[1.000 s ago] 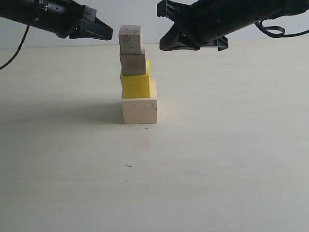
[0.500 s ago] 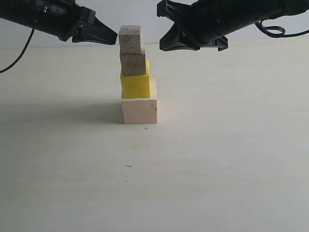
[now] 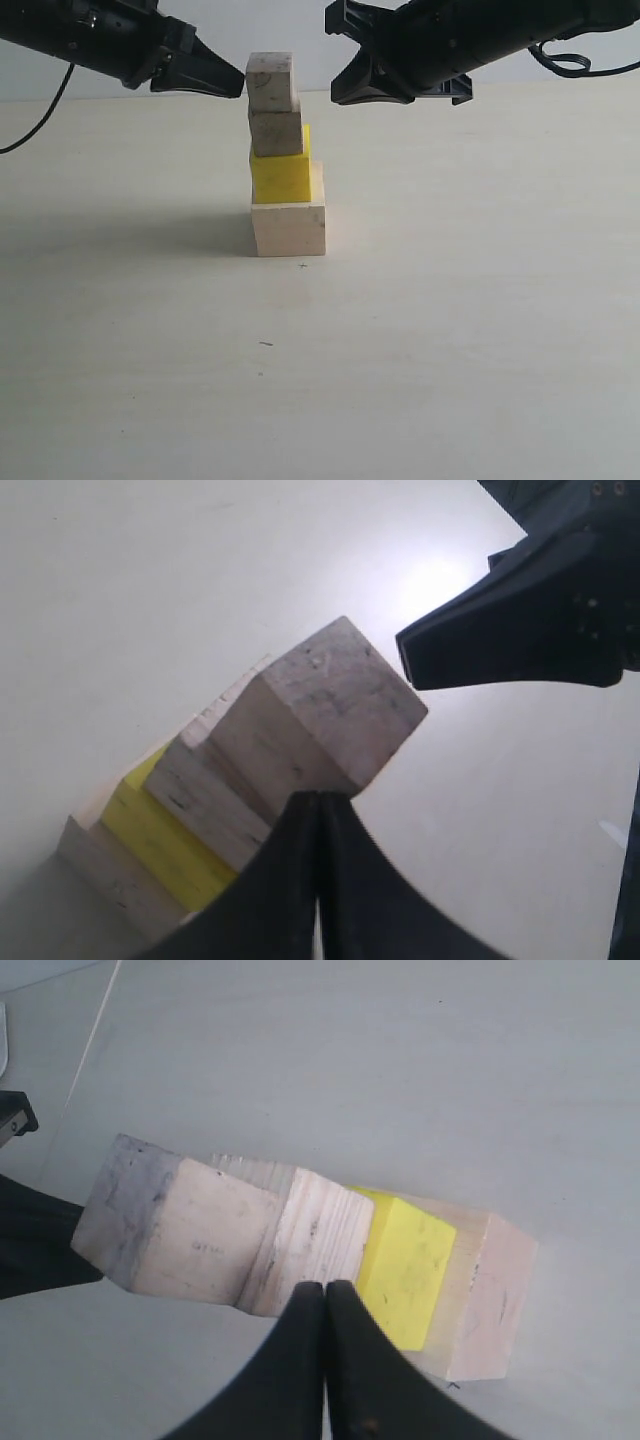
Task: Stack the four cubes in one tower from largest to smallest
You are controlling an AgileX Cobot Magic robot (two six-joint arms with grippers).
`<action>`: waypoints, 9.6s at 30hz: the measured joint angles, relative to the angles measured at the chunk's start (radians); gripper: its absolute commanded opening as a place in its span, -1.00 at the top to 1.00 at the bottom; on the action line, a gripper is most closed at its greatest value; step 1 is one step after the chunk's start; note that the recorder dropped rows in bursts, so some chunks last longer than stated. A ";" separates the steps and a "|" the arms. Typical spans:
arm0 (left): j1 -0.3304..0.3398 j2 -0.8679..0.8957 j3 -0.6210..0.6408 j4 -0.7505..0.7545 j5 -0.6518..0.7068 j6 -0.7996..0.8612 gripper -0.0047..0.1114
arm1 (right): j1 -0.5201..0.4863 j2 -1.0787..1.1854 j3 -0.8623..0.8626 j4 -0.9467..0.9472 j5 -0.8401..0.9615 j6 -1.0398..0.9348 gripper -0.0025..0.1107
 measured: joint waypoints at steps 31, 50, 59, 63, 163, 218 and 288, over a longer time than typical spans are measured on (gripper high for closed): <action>0.000 0.000 0.000 -0.017 0.009 0.016 0.92 | 0.000 0.000 0.000 0.000 0.000 0.000 0.96; 0.261 -0.201 0.259 -0.091 -0.234 -0.007 0.92 | 0.000 -0.322 0.235 -0.460 -0.397 0.181 0.96; 0.268 -0.517 0.647 -0.551 -0.434 0.432 0.92 | 0.000 -0.663 0.583 -0.462 -0.642 0.152 0.96; 0.268 -0.646 0.691 -0.592 -0.443 0.491 0.92 | 0.000 -0.773 0.621 -0.462 -0.644 0.150 0.96; 0.222 -1.820 1.353 1.140 -0.644 -1.128 0.92 | 0.000 -1.016 0.621 -0.464 -0.646 0.150 0.96; 0.222 -1.820 1.353 1.144 -0.636 -1.126 0.92 | -0.481 -1.700 1.271 -0.672 -0.628 0.237 0.96; 0.222 -1.820 1.353 1.146 -0.636 -1.124 0.92 | -0.401 -1.745 1.271 -1.063 -0.347 0.632 0.96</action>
